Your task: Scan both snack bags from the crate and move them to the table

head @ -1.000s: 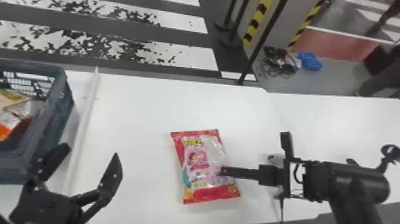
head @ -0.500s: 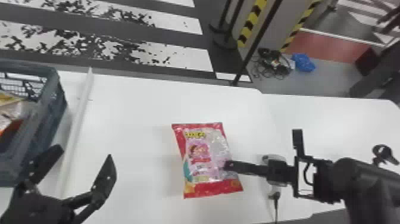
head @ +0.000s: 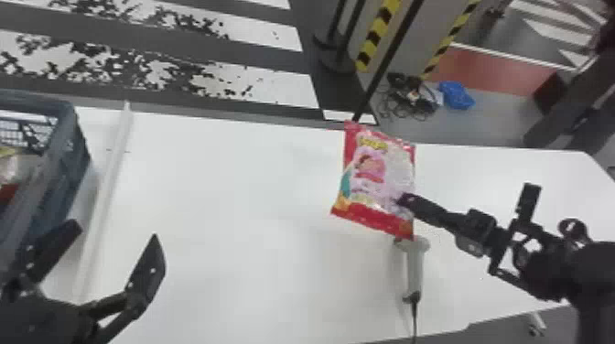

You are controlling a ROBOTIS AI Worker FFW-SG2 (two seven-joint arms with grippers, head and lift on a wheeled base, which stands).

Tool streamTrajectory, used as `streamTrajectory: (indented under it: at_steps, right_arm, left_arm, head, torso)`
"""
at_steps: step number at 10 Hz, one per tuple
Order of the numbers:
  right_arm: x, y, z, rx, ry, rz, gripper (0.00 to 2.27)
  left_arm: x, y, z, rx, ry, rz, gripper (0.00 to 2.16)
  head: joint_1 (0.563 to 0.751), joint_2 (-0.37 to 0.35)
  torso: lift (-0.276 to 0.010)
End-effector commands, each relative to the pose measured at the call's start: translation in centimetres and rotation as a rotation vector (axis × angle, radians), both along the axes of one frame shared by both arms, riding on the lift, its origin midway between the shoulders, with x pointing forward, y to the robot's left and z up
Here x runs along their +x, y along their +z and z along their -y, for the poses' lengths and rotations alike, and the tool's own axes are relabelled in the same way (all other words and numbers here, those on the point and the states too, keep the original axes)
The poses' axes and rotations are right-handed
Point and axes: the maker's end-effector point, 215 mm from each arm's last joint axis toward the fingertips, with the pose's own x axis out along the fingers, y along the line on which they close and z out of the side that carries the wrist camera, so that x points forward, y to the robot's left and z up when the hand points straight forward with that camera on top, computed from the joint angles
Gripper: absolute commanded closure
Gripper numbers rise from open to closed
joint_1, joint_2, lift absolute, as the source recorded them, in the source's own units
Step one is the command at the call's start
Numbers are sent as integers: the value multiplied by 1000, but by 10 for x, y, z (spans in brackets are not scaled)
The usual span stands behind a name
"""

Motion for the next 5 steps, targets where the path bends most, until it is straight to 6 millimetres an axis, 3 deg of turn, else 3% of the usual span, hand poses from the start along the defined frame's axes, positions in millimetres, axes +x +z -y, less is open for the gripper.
streamTrajectory:
  at_steps: [1, 3, 5]
  right_arm:
    - [17, 20, 68, -22, -192, 88, 2246]
    - [21, 4, 148, -6, -446, 72, 2246]
    - [13, -12, 216, -135, -655, 50, 2246]
  left_arm:
    - [3, -3, -3, 7, 4, 0, 70]
    - [6, -10, -10, 5, 13, -9, 70]
    - [11, -15, -20, -6, 26, -17, 70]
  head:
    - [695, -350]
    - [695, -350]
    - [695, -350]
  torso:
    - [-87]
    - [-87]
    - [-87]
